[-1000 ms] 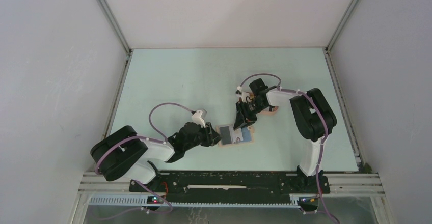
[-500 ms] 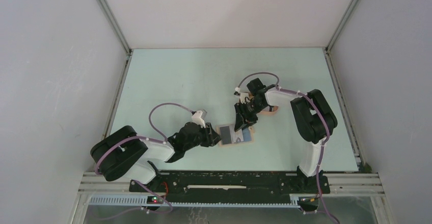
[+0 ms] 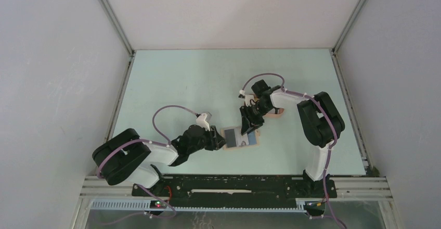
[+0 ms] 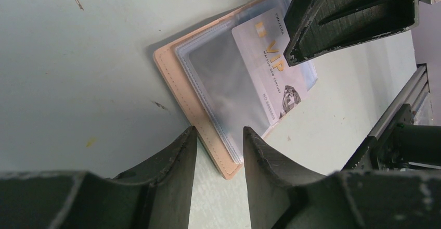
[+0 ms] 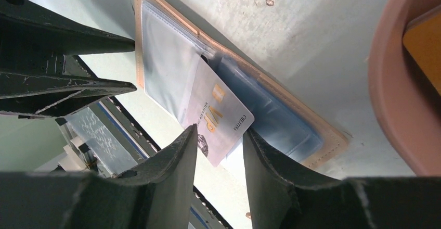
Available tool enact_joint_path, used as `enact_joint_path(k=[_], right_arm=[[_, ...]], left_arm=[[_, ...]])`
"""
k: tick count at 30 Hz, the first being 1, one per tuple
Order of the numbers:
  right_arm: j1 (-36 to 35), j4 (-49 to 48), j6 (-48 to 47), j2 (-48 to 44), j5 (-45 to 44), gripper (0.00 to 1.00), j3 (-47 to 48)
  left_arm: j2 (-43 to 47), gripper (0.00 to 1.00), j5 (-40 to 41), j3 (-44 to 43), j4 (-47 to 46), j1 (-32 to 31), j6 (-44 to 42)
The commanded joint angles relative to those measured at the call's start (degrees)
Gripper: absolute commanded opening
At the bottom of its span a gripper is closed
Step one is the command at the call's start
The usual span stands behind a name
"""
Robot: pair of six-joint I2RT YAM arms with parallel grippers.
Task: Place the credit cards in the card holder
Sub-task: Insert the credit card into the card holder.
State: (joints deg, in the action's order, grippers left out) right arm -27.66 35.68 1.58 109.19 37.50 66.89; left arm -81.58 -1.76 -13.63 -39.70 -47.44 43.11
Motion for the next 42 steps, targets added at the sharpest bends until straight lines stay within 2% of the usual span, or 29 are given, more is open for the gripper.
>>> enact_joint_path(k=[1, 8, 18, 28, 42], right_arm=[[-0.67, 2.15, -2.9, -0.67, -3.28, 0.45, 0.96], [-1.85, 2.29, -2.62, -0.09, -2.99, 0.38, 1.23], [-2.46, 1.61, -0.05, 2.87, 2.8, 0.3, 1.7], [-0.85, 4.2, -2.96, 0.81, 2.03, 0.35, 2.19], [-2.67, 5.06, -3.94, 1.1, 1.44, 0.33, 2.19]], left_arm=[[1.15, 0.43, -0.53, -0.38, -0.99, 0.18, -0.4], [0.81, 0.43, -0.87, -0.57, -1.08, 0.17, -0.4], [0.66, 0.41, -1.22, -0.45, -1.51, 0.17, -0.15], [0.56, 0.41, -0.95, -0.22, -1.61, 0.22, 0.04], [0.4, 0.4, -1.49, -0.48, -1.74, 0.19, -0.13]])
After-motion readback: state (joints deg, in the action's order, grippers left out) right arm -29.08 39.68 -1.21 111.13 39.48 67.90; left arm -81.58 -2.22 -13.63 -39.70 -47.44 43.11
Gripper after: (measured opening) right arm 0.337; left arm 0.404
